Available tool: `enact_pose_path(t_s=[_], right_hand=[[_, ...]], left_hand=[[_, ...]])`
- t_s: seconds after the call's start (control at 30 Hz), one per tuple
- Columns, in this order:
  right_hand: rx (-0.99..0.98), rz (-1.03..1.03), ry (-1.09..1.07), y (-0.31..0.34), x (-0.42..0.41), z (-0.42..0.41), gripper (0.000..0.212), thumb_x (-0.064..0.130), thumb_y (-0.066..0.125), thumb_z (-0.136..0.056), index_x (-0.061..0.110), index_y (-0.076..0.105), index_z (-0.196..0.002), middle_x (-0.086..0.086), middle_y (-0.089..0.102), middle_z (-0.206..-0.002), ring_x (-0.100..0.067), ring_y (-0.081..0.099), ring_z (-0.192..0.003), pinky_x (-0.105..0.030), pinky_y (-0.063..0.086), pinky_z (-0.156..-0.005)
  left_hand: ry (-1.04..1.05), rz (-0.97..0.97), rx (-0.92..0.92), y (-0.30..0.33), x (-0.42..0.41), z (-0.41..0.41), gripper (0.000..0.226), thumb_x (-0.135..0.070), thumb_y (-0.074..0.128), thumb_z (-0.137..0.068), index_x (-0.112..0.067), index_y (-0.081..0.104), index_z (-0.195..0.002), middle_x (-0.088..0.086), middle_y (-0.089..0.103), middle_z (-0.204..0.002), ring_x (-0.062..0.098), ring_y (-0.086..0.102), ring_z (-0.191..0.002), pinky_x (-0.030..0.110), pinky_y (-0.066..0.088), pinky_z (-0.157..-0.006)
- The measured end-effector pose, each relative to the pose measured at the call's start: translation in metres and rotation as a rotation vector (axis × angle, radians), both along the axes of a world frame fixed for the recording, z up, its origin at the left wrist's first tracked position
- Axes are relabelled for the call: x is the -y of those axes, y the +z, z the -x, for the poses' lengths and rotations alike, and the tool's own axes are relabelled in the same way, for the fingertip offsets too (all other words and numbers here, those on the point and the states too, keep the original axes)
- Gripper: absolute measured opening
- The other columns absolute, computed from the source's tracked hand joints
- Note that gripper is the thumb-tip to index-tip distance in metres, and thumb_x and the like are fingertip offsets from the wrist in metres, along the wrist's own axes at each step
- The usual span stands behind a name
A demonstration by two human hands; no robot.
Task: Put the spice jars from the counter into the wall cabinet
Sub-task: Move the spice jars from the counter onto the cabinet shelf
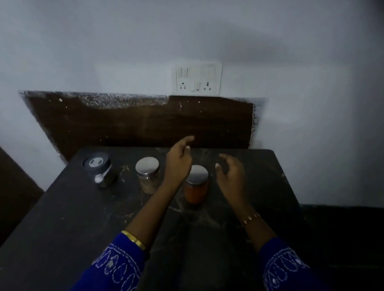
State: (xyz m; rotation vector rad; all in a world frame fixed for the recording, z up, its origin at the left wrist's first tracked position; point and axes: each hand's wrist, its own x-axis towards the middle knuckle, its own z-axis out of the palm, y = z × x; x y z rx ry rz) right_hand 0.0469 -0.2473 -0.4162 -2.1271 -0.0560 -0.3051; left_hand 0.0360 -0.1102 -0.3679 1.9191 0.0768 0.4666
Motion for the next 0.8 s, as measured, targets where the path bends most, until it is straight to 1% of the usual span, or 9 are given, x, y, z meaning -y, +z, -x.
enact_pose_path(t_s=[0.07,0.13,0.23,0.33,0.43,0.53,0.57,0.7,0.8], right_hand=[[-0.075,0.057,0.052,-0.012,-0.008,0.002,0.041,0.019,0.056,-0.09,0.018,0.049,-0.13,-0.002,0.045,-0.138,-0.016,0.043,-0.128,-0.027,0.037,-0.101],[-0.144,0.1,0.093,-0.024,-0.017,0.002,0.048,0.015,0.059,-0.087,0.019,0.045,-0.133,-0.003,0.04,-0.141,-0.018,0.043,-0.129,-0.028,0.038,-0.102],[-0.203,0.146,0.13,-0.036,-0.028,0.001,0.058,0.013,0.062,-0.085,0.019,0.039,-0.138,-0.007,0.036,-0.142,-0.021,0.042,-0.13,-0.032,0.038,-0.106],[-0.245,0.248,0.177,-0.042,-0.034,-0.001,0.068,0.016,0.062,-0.086,0.017,0.028,-0.145,-0.01,0.032,-0.145,-0.024,0.037,-0.134,-0.033,0.034,-0.108],[-0.348,0.261,0.218,-0.042,-0.041,-0.008,0.084,0.026,0.067,-0.082,0.018,0.016,-0.149,-0.011,0.025,-0.148,-0.026,0.031,-0.136,-0.039,0.031,-0.11],[-0.407,0.193,0.193,-0.043,-0.057,-0.018,0.093,0.028,0.071,-0.079,0.016,0.012,-0.149,-0.012,0.022,-0.149,-0.026,0.031,-0.136,-0.039,0.031,-0.111],[-0.401,0.201,0.166,-0.045,-0.063,-0.019,0.092,0.028,0.071,-0.079,0.015,0.013,-0.149,-0.012,0.022,-0.149,-0.026,0.031,-0.136,-0.038,0.032,-0.11],[-0.296,0.225,0.053,-0.054,-0.072,-0.014,0.08,0.032,0.072,-0.078,0.014,0.029,-0.143,-0.012,0.033,-0.14,-0.024,0.039,-0.129,-0.029,0.036,-0.102],[-0.275,0.139,0.012,-0.056,-0.066,-0.003,0.076,0.029,0.076,-0.074,0.014,0.038,-0.139,-0.01,0.04,-0.136,-0.022,0.043,-0.126,-0.023,0.036,-0.095]], left_hand=[[0.005,0.019,-0.107,-0.022,0.0,0.009,0.036,0.001,0.037,-0.095,-0.001,0.052,-0.128,0.012,0.053,-0.135,0.014,0.05,-0.123,0.003,0.034,-0.092],[0.01,0.059,-0.193,-0.041,-0.002,0.016,0.036,0.001,0.037,-0.095,0.0,0.051,-0.128,0.014,0.053,-0.135,0.023,0.047,-0.127,0.017,0.035,-0.096],[-0.009,0.131,-0.282,-0.062,-0.013,0.022,0.035,0.0,0.038,-0.095,0.001,0.051,-0.126,0.015,0.054,-0.132,0.022,0.051,-0.121,0.014,0.041,-0.088],[0.014,0.161,-0.37,-0.08,-0.03,0.019,0.036,-0.001,0.038,-0.095,-0.001,0.049,-0.129,0.015,0.053,-0.135,0.021,0.052,-0.118,0.018,0.04,-0.09],[-0.011,0.226,-0.425,-0.097,-0.044,0.018,0.036,-0.002,0.038,-0.095,-0.001,0.05,-0.129,0.015,0.056,-0.13,0.012,0.059,-0.094,0.013,0.05,-0.077],[-0.042,0.311,-0.46,-0.104,-0.057,0.021,0.036,-0.003,0.039,-0.095,-0.003,0.051,-0.129,0.014,0.055,-0.132,0.021,0.057,-0.113,0.038,0.049,-0.099],[-0.045,0.324,-0.461,-0.106,-0.061,0.022,0.036,-0.003,0.039,-0.095,-0.003,0.052,-0.129,0.011,0.056,-0.132,0.02,0.057,-0.113,0.036,0.048,-0.099],[-0.065,0.31,-0.461,-0.109,-0.07,0.021,0.036,0.0,0.038,-0.095,0.0,0.053,-0.127,0.011,0.057,-0.128,0.015,0.057,-0.103,0.01,0.048,-0.076],[-0.091,0.303,-0.487,-0.111,-0.076,0.023,0.035,-0.001,0.039,-0.095,-0.001,0.052,-0.128,0.013,0.057,-0.128,0.011,0.055,-0.098,0.008,0.048,-0.064]])
